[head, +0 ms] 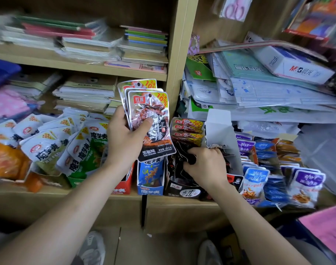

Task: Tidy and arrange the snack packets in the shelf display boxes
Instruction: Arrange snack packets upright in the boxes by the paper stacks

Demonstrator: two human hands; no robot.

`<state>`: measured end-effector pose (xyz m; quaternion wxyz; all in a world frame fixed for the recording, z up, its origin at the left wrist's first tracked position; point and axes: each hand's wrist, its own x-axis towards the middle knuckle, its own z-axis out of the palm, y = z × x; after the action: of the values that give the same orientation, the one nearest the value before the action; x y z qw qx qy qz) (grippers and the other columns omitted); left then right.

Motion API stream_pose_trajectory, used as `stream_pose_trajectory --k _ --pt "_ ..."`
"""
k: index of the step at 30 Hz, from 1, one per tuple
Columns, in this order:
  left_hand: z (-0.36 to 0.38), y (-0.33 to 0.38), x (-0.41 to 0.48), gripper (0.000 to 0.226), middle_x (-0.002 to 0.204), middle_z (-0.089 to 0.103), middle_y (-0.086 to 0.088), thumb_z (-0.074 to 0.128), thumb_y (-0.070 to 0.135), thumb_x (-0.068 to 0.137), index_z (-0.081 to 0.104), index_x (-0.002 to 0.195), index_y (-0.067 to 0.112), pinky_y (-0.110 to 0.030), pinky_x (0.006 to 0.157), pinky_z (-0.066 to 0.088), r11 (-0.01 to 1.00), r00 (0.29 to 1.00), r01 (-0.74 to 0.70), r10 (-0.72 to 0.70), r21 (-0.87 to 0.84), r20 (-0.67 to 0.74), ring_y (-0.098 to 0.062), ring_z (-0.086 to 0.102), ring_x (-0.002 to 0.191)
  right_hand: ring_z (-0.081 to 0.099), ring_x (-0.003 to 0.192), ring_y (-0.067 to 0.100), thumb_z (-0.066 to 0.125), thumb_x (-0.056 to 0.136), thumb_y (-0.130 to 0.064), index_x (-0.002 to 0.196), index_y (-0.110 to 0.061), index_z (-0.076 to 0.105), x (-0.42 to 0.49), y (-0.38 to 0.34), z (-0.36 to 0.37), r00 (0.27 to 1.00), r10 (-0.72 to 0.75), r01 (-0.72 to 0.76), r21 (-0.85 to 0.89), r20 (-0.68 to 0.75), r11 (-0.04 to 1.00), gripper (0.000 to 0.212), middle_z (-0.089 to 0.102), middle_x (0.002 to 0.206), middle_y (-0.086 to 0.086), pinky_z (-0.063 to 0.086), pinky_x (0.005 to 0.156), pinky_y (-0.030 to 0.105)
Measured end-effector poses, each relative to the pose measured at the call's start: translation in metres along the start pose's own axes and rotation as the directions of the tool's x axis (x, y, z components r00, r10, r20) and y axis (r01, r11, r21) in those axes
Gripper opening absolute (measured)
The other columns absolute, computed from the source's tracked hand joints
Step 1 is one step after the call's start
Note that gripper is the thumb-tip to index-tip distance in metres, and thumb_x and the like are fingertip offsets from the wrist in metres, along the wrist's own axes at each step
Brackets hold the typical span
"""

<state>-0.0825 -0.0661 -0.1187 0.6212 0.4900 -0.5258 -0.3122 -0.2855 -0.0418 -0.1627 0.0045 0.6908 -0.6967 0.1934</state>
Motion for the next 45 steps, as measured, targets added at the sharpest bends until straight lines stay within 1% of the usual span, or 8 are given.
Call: stream_pose_trajectory --k 5,11,16,26,32,36,40,45 --pt "-0.002 -0.001 0.002 0.030 0.104 0.071 0.010 0.076 0.018 0.090 0.062 0.116 0.016 -0.018 0.086 0.050 1.000 1.000 0.010 -0.010 0.000 0.005 -0.001 0.066 0.098 0.071 0.085 0.028 0.079 0.081 -0.030 0.108 -0.021 0.079 -0.005 -0.001 -0.005 0.993 0.049 -0.030 0.179 -0.106 0.983 0.028 0.078 0.092 0.003 0.054 0.088 0.044" --pt "-0.002 -0.002 0.003 0.027 0.102 0.072 0.011 0.077 0.018 0.089 0.063 0.112 0.020 -0.026 0.085 0.052 0.999 0.999 0.033 -0.033 0.004 -0.028 -0.002 0.068 0.095 0.067 0.063 0.008 0.080 0.084 -0.027 0.112 -0.021 0.077 -0.008 0.007 -0.022 0.982 0.168 -0.117 0.436 -0.080 0.892 0.029 0.077 0.084 -0.004 0.043 0.060 0.000" --pt "0.000 -0.002 0.001 0.027 0.101 0.072 0.009 0.077 0.018 0.089 0.063 0.112 0.016 -0.027 0.084 0.052 0.999 0.999 0.031 -0.031 0.018 -0.006 -0.002 0.067 0.094 0.068 0.088 -0.002 0.087 0.076 -0.023 0.105 -0.019 0.078 -0.009 0.023 -0.033 0.969 0.245 -0.184 0.658 0.000 0.730 0.031 0.075 0.099 -0.009 0.057 0.082 0.015" --pt "0.011 0.000 -0.005 0.027 0.098 0.071 0.020 0.077 0.014 0.089 0.063 0.110 0.023 -0.003 0.070 0.045 1.000 0.996 0.026 -0.026 0.001 0.083 0.009 0.065 0.091 0.073 0.086 0.011 0.081 0.077 -0.004 0.094 -0.013 0.070 -0.017 0.078 -0.086 0.851 0.519 -0.084 0.952 -0.085 0.294 0.022 0.076 0.088 -0.001 0.056 0.074 0.015" --pt "0.017 0.001 -0.009 0.024 0.096 0.070 0.018 0.078 0.023 0.088 0.060 0.103 0.028 -0.023 0.077 0.046 0.998 0.992 0.027 -0.034 0.054 0.124 0.004 0.064 0.088 0.069 0.078 0.006 0.086 0.078 -0.019 0.102 -0.021 0.074 -0.021 0.097 -0.081 0.736 0.559 -0.043 0.797 -0.382 0.602 0.026 0.074 0.087 -0.003 0.057 0.075 0.022" --pt "0.017 0.002 -0.008 0.027 0.099 0.071 0.013 0.078 0.020 0.087 0.062 0.107 0.028 -0.028 0.085 0.051 0.998 0.995 0.038 -0.042 0.046 0.092 -0.001 0.067 0.093 0.071 0.086 0.005 0.082 0.082 -0.027 0.124 -0.017 0.069 -0.022 0.088 -0.063 0.941 0.280 -0.185 0.404 -0.191 0.896 0.045 0.076 0.100 -0.004 0.052 0.075 0.016" --pt "0.012 0.001 -0.003 0.028 0.101 0.073 0.010 0.079 0.017 0.087 0.064 0.110 0.023 -0.036 0.090 0.055 0.999 0.999 0.040 -0.041 0.037 0.027 -0.005 0.069 0.095 0.068 0.092 0.018 0.082 0.081 -0.038 0.147 -0.020 0.049 -0.021 0.085 -0.053 0.972 0.224 -0.198 0.255 -0.077 0.947 0.075 0.070 0.123 0.002 0.048 0.078 0.024" --pt "0.006 0.000 -0.002 0.028 0.100 0.072 0.008 0.079 0.016 0.087 0.064 0.111 0.019 -0.037 0.089 0.056 0.997 0.999 0.038 -0.039 0.061 0.019 -0.008 0.069 0.093 0.063 0.088 0.008 0.084 0.080 -0.029 0.116 -0.016 0.073 -0.025 0.073 -0.055 0.939 0.134 -0.043 0.279 -0.316 0.959 0.039 0.069 0.102 -0.006 0.054 0.076 0.022"
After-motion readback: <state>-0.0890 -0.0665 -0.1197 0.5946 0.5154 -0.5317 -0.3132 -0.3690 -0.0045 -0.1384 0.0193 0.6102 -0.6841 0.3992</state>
